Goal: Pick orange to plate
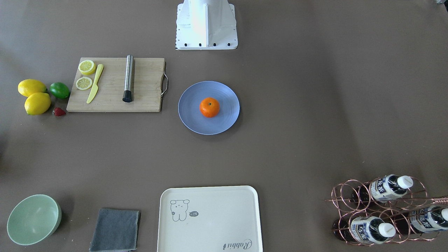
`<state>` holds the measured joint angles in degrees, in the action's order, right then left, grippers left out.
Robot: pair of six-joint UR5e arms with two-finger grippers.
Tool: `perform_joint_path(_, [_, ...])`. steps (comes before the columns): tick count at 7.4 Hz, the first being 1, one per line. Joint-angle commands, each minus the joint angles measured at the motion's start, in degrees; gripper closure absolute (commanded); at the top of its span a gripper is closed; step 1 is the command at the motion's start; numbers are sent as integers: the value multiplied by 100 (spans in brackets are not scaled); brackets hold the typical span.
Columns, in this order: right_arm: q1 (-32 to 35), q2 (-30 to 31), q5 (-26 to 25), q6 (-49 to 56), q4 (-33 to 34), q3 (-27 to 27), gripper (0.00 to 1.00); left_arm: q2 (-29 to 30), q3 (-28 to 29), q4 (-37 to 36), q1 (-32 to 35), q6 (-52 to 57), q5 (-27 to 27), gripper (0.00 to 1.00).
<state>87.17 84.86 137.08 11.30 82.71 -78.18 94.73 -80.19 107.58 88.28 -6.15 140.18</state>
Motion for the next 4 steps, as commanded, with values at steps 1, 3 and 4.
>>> perform_joint_path(1, [45,-4,3,4,0,-13,0,-313,-407,-44,40,-9,81,3])
perform_joint_path(3, [89,-22,-15,4,0,-31,0,-622,-629,-45,5,9,-52,2])
perform_joint_path(4, [89,-4,-6,4,0,-66,0,-736,-647,-44,31,226,-139,3])
